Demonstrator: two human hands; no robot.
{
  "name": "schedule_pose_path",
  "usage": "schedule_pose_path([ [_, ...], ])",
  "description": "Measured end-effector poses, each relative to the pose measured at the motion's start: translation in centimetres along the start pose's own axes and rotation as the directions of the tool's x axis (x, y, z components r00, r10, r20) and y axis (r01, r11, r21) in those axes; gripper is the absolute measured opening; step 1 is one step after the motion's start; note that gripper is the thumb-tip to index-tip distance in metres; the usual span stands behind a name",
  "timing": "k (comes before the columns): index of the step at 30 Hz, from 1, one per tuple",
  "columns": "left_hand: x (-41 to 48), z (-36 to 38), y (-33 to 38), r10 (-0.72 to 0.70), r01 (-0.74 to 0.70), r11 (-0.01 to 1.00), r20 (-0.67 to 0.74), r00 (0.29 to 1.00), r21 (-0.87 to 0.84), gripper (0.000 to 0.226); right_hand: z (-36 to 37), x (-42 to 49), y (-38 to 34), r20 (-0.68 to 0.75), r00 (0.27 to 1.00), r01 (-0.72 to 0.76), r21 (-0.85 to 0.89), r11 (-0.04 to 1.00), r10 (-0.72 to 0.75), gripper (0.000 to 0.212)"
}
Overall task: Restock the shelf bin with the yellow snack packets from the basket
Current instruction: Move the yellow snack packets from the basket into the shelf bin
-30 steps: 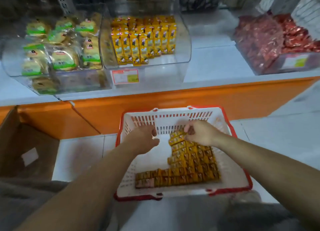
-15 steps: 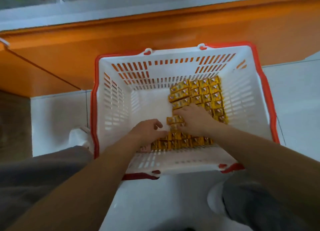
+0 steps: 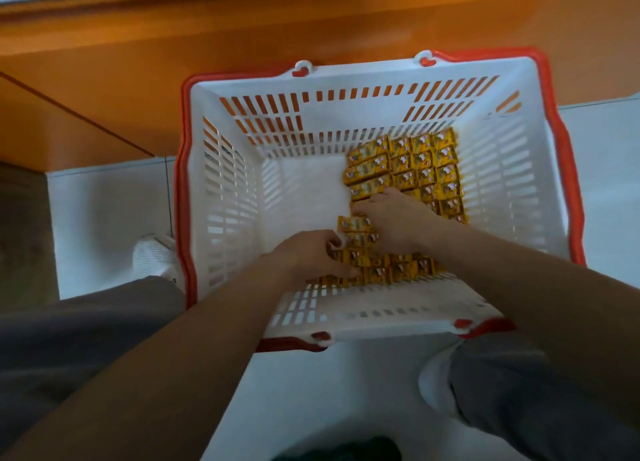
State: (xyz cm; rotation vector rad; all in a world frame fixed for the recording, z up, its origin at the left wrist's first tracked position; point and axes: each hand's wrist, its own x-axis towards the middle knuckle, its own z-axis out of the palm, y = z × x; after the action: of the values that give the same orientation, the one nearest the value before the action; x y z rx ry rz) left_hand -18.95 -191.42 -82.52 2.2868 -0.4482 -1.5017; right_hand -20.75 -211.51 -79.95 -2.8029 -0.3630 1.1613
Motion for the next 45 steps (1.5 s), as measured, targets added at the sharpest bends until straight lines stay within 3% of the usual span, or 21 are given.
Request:
schedule_pose_path([
  [3, -0.5, -1.4, -1.9, -0.053, 0.05, 0.996, -0.039, 0.998, -0.074, 0.086, -0.3, -0.9, -0.7, -0.05, 0.999, -0.002, -0.055, 0.999, -0.001, 0.086],
  [6, -0.9, -1.5, -2.9, -0.125, 0.125, 0.992, -0.009, 0.992, -0.006, 0.077, -0.8, -1.3, -2.6, -0.127, 0.982, 0.12, -0.17, 0.978, -0.142, 0.076],
  [8, -0.9, -1.0, -2.8, -0.134, 0.134, 0.991, 0.005, 0.991, 0.005, 0.063, -0.8, -1.2, -4.2, -0.052, 0.98, 0.189, -0.077, 0.979, -0.194, 0.072],
  [10, -1.0, -0.8, -2.9, -0.109, 0.109, 0.994, -0.028, 0.994, -0.008, 0.047, -0.5, -1.2, -5.3, 0.049, 0.984, 0.17, 0.066, 0.983, -0.173, 0.062],
  [13, -1.3, -1.1, -3.3, -0.061, 0.054, 0.996, -0.106, 0.993, -0.065, 0.03, 0.2, -1.5, -5.9, 0.078, 0.987, 0.139, 0.028, 0.99, -0.141, 0.048],
  [17, -1.6, -1.4, -3.1, -0.066, 0.045, 0.986, -0.13, 0.989, -0.159, 0.016, 0.1, -1.2, -6.0, 0.107, 0.98, 0.173, -0.02, 0.985, -0.17, 0.049],
  [24, -1.6, -1.4, -2.7, -0.122, 0.099, 0.982, -0.137, 0.983, -0.163, 0.002, 1.3, -0.8, -6.0, -0.039, 0.985, 0.17, 0.09, 0.981, -0.167, 0.053],
  [26, -1.7, -1.4, -2.9, -0.139, 0.122, 0.983, -0.12, 0.983, -0.135, 0.013, 1.7, -0.6, -6.4, -0.042, 0.985, 0.171, 0.148, 0.974, -0.166, 0.051],
  [29, -1.7, -1.4, -3.1, -0.121, 0.104, 0.985, -0.121, 0.985, -0.137, 0.022, 2.0, -0.4, -6.5, -0.039, 0.991, 0.137, 0.266, 0.954, -0.131, 0.045],
  [38, -2.7, -3.0, -1.8, -0.165, 0.149, 0.985, -0.245, 0.955, -0.083, 0.017, -1.7, -0.9, -5.0, -0.156, 0.987, 0.04, 0.5, 0.865, 0.045, 0.029],
  [45, -6.1, -7.4, 4.0, -0.07, -0.078, 0.94, -0.413, 0.908, -0.331, 0.012, -7.3, -4.9, -2.8, -0.268, 0.919, 0.0, 0.734, 0.679, 0.29, 0.026],
])
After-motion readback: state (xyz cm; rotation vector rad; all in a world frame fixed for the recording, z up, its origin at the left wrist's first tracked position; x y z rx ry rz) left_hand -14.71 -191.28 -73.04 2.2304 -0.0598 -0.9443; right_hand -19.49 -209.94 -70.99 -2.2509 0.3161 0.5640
